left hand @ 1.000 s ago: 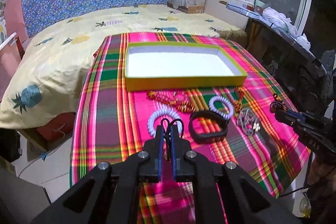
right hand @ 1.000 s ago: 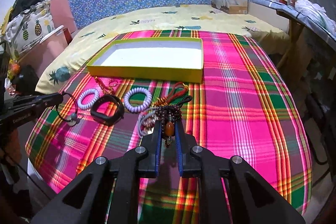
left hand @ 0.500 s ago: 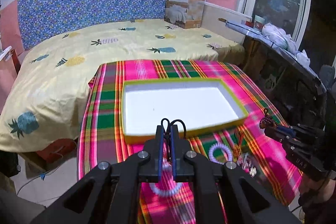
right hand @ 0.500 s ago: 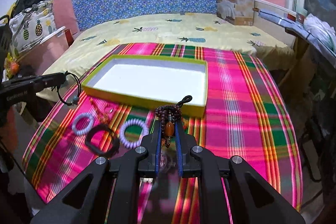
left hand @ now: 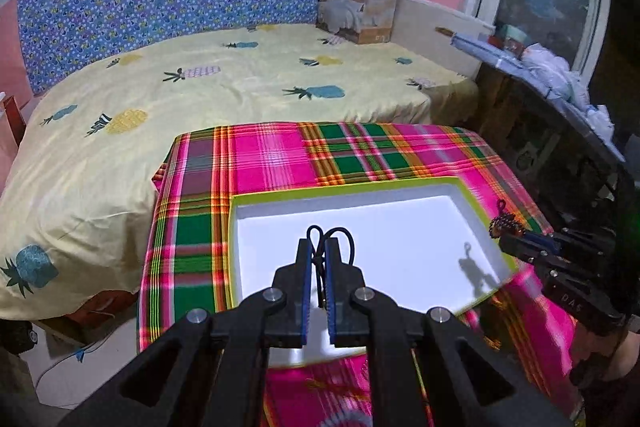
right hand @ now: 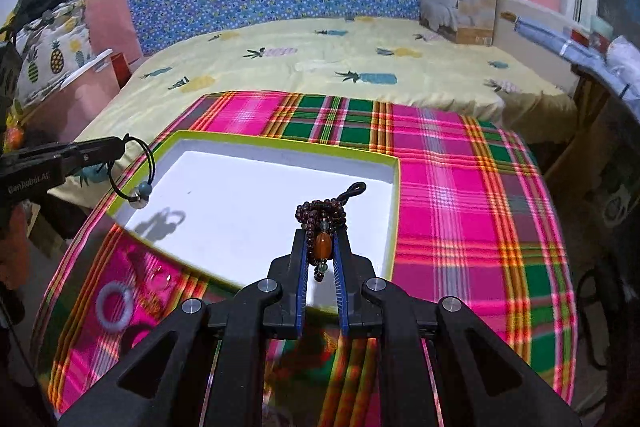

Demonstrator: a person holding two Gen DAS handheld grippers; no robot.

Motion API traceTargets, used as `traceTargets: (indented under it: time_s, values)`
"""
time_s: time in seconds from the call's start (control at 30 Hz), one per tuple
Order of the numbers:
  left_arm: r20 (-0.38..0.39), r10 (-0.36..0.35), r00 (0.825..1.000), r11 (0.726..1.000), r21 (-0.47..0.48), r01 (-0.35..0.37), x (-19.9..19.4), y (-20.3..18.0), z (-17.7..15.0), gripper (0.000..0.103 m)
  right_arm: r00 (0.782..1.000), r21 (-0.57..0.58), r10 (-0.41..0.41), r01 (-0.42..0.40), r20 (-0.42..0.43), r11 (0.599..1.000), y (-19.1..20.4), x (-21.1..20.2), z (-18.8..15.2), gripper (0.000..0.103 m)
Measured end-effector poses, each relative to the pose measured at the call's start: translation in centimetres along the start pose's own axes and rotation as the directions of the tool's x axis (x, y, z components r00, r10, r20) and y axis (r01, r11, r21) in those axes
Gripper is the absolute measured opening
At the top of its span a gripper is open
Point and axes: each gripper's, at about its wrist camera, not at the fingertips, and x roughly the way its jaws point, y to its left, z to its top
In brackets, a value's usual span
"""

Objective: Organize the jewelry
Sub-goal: 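Carry both held items into the yellow box and open both tools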

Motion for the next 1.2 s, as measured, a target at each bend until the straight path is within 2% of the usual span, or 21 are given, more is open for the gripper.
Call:
traceTargets:
  time_s: [0.2, 0.57, 0.73, 0.87, 1.0, 1.2]
  values:
    - [-0.033, 0.033, 0.999, 0.999, 0.002, -0.033, 3.4, 0.9, 0.9, 0.007, 0.998, 0.009, -0.007, 0.007, -0.056, 1.0, -1.6, 4.1, 1.4, 0.012]
    - [-0.077, 0.093, 0.993, 0.996, 0.017, -0.092, 7.1, 1.9, 1.5, 0.007, 0.992, 0.039, -0.018, 0.023, -0.124, 0.999, -3.4, 8.5, 3.0, 0.012]
    - [-0.077, 0.11, 0.991, 0.994, 0.038, -0.107, 7.5, 1.6, 1.4, 0.007, 0.991, 0.034, -0.016, 0.02, -0.137, 0.999, -3.4, 8.8, 3.3, 0.013]
    - [-0.058, 0.121, 0.991, 0.991, 0.056, -0.118, 7.0, 1.3, 1.6, 0.008, 0.991, 0.032, -0.013, 0.017, -0.134, 0.999, -3.3, 8.4, 3.4, 0.017]
    - [-0.043, 0.116, 0.992, 0.992, 0.053, -0.114, 6.2, 1.4, 1.7, 0.019, 0.994, 0.034, -0.015, 0.019, -0.107, 0.999, -3.1, 7.5, 3.7, 0.03]
    - [-0.033, 0.099, 0.995, 0.995, 0.024, -0.098, 4.6, 1.7, 1.3, 0.02, 0.998, 0.036, -0.005, 0.008, -0.066, 0.999, -2.4, 4.9, 3.3, 0.03]
